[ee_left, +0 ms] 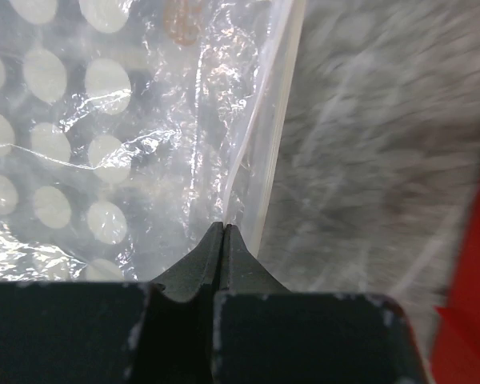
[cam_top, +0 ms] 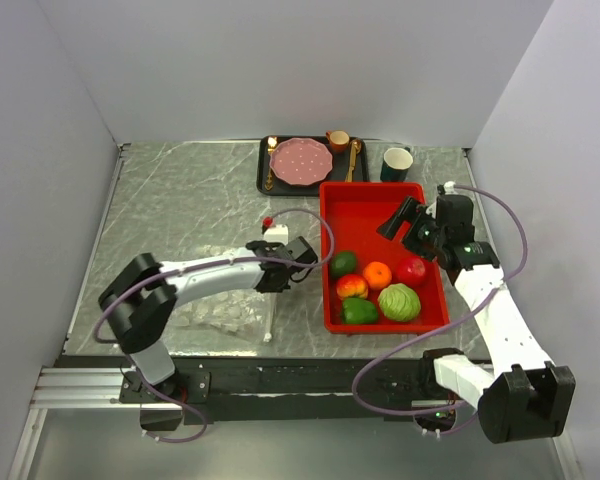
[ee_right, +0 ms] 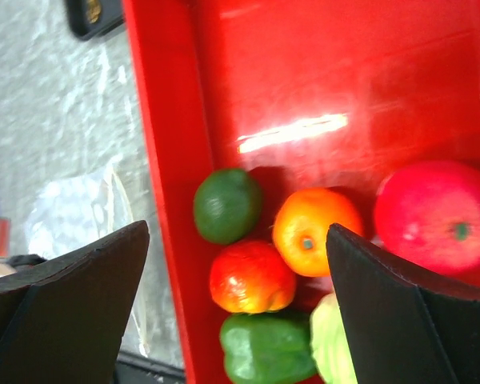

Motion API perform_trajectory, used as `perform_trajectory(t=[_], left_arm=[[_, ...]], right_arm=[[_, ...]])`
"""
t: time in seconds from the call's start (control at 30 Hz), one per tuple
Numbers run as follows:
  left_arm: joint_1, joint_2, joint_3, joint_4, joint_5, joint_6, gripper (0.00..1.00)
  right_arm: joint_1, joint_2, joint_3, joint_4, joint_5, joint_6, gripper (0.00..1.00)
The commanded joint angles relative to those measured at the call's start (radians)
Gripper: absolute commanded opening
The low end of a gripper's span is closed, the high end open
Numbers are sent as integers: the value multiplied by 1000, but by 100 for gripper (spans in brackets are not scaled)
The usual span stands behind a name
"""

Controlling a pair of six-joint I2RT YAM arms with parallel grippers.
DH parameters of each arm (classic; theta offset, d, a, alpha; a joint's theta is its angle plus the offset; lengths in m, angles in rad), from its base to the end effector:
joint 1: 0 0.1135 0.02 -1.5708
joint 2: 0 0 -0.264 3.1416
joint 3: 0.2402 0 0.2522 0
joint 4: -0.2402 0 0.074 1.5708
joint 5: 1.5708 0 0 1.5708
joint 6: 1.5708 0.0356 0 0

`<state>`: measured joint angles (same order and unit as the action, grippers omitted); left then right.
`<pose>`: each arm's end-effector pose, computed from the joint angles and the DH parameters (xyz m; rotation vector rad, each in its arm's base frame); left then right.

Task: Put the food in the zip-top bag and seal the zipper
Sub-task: Pick up the zipper food storage bag at the center of the board, then open the zipper of the food storage bag at the center of the board.

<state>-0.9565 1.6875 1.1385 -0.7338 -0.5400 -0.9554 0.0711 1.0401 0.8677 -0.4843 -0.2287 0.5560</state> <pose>0.1998 -0.2515 0.1988 -0.1004 2.5377 0.1045 0.2229 0.0240 0.2919 0.4207 2.2350 0.5925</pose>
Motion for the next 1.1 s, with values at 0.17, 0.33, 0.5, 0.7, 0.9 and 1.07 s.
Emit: perform_trajectory(t=[0.17, 0.33, 0.5, 0.7, 0.9, 1.07], left_arm=[[15, -233, 37, 40, -35, 56, 1], [36, -270, 35, 40, -37, 67, 1], [61, -305, 18, 69, -5, 78, 1], [96, -345, -6, 137, 84, 113, 1], [104, -384, -23, 188, 130, 135, 1], [107, -384, -25, 197, 143, 148, 1]], right_arm=[[1, -60, -68, 249, -288, 126, 95], [47, -48, -105, 375, -388, 206, 55], [88, -11, -101, 394, -397, 216, 29], [189, 76, -67, 411, -420, 222, 16], [320, 165, -46, 535, -426, 288, 16], [440, 242, 10, 579, -409, 318, 16]])
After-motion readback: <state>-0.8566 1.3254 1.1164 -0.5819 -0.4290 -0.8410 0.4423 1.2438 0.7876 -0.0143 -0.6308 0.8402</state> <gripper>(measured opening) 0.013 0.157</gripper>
